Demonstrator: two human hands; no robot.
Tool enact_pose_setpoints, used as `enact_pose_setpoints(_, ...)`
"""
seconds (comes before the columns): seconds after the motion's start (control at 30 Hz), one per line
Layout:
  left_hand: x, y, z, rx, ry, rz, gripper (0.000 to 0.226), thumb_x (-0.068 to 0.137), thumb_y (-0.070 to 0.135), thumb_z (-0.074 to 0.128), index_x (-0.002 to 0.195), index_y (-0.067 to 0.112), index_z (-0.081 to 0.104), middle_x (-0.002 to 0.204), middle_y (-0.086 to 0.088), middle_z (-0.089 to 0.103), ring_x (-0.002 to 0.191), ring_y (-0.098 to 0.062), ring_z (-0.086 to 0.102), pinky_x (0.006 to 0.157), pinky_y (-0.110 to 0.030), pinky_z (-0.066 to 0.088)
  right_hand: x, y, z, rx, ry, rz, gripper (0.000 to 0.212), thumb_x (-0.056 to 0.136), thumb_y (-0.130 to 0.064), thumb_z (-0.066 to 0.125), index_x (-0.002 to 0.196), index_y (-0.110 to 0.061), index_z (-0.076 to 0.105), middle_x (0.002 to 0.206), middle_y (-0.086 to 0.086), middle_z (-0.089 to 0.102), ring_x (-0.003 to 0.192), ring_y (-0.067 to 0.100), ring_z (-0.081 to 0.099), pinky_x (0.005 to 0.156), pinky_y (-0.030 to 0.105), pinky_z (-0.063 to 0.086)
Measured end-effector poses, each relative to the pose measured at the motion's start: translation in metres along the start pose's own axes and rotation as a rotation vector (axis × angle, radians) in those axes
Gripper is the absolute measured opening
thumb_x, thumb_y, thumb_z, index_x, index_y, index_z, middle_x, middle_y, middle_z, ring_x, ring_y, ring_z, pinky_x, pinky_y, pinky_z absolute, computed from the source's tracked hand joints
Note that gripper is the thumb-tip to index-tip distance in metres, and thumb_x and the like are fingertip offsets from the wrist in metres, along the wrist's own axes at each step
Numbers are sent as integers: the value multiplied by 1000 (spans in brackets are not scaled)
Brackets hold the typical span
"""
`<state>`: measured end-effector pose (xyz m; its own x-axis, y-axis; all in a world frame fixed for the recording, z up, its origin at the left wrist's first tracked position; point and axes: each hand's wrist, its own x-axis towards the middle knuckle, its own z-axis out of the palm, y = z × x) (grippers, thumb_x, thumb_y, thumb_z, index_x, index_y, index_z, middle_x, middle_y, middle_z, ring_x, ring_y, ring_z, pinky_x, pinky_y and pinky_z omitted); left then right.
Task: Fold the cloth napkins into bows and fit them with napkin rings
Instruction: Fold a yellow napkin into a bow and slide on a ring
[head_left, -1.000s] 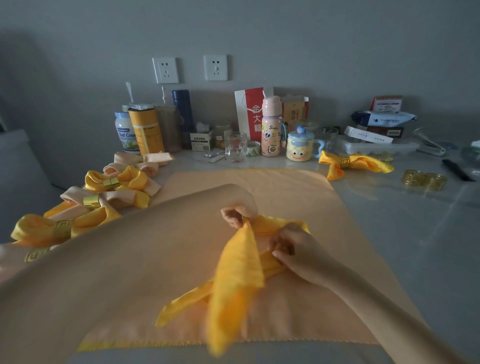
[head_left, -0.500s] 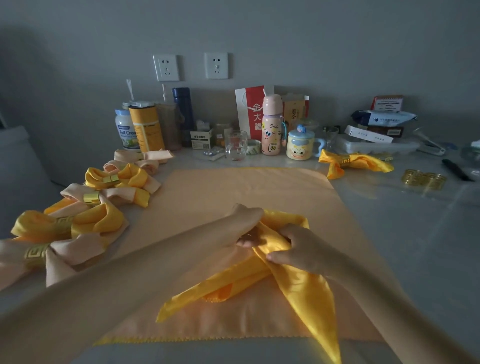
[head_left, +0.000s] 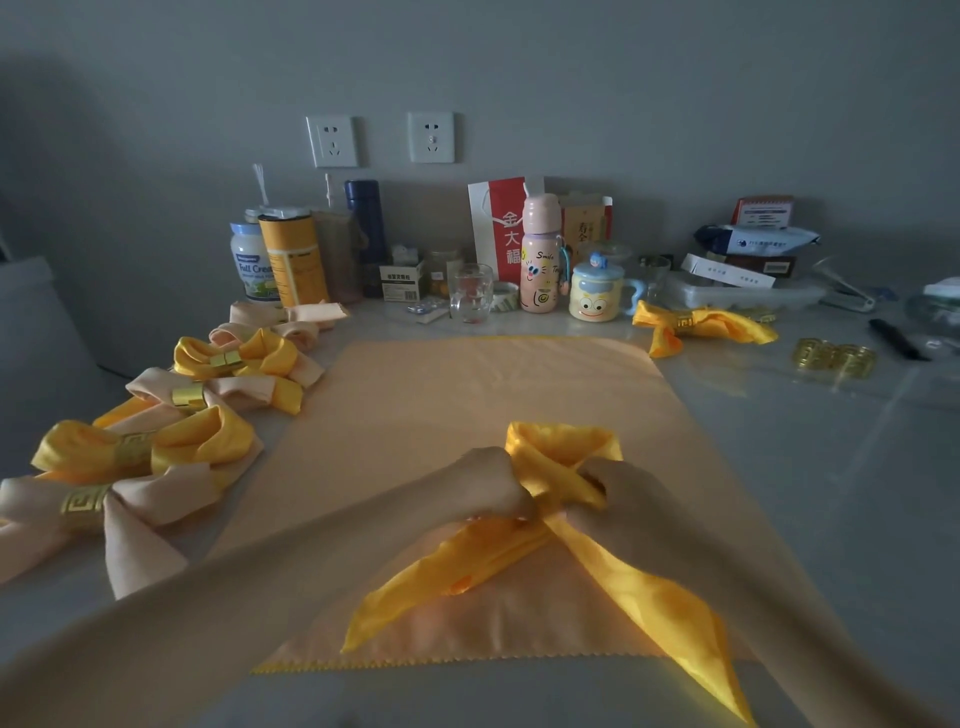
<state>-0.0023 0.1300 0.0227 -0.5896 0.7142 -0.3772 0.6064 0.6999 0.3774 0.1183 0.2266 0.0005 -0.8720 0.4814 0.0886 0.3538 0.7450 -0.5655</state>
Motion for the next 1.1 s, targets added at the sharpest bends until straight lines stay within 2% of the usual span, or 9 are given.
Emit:
enact_pose_setpoints(0.13, 0, -6, 8, -382, 61, -2, 31, 91, 26, 54, 112, 4, 59, 102, -8, 59, 88, -21, 56, 70, -27, 42, -9, 0, -9, 365, -135, 230, 15, 87, -23, 63, 79, -13, 56, 72, -1, 54, 67, 12, 50, 59, 25, 37)
enact_pose_setpoints(0.3, -6, -2, 14, -970, -239, -117, 12, 88, 1, 48, 85, 3, 59, 76, -11, 61, 67, -22, 59, 65, -30, 51, -10, 4, -15, 515, -156, 334, 24, 84, -23, 69, 105, -11, 64, 100, 11, 69, 88, 24, 66, 77, 35, 53)
enact_pose_setpoints(0.5, -3, 5, 10, -1197, -407, -15, 21, 86, 23, 63, 100, 7, 65, 82, -11, 72, 71, -25, 69, 68, -36, 57, -7, 9, -25, 673, -208, 321, 37, 80, -22, 73, 113, -16, 57, 107, 10, 69, 92, 28, 68, 85, 43, 55)
enact_pose_setpoints(0.6, 5, 10, 14, -1194, -310, -21, 21, 85, 19, 65, 101, 7, 64, 87, -13, 70, 73, -25, 67, 64, -35, 56, -8, 8, -38, 535, -239, 235, 28, 84, -28, 67, 109, -19, 59, 104, 3, 67, 90, 17, 66, 73, 23, 54)
enact_pose_setpoints(0.67, 13, 15, 11, -1167, -183, -1, 16, 84, 17, 66, 96, 7, 64, 86, -13, 68, 72, -24, 64, 65, -34, 54, 0, 19, -56, 526, -166, 213, 31, 86, -35, 62, 108, -13, 61, 103, 5, 68, 93, 18, 64, 78, 26, 52)
enact_pose_setpoints(0.73, 22, 25, 6, -1153, -79, 34, 11, 84, 16, 67, 88, 7, 64, 83, -13, 66, 70, -24, 62, 68, -33, 52, 15, 52, -77, 515, 73, 270, 28, 90, -30, 58, 104, -5, 60, 102, 12, 68, 89, 22, 63, 81, 34, 51)
enact_pose_setpoints(0.83, 31, 33, -4, -1119, 14, 88, 13, 83, 17, 68, 86, 7, 61, 78, -11, 64, 67, -22, 60, 65, -30, 50, 40, 118, -100, 117, 371, 448, 21, 92, -19, 55, 106, -5, 60, 111, 18, 64, 100, 32, 60, 82, 35, 45)
enact_pose_setpoints(0.93, 45, 33, -12, -1119, 45, 129, 23, 82, 18, 70, 97, 3, 61, 83, -12, 66, 70, -22, 62, 60, -28, 53, 57, 170, -114, -74, 375, 511, 36, 90, -14, 57, 124, -2, 53, 128, 20, 54, 116, 35, 52, 90, 32, 40)
enact_pose_setpoints(1.1, 81, 32, -23, -1122, 45, 146, 35, 78, 24, 72, 103, 1, 64, 92, -14, 69, 82, -27, 64, 75, -35, 53, 100, 219, -139, -257, 362, 527, 57, 87, -14, 59, 138, -2, 37, 141, 25, 37, 121, 39, 46, 94, 37, 40)
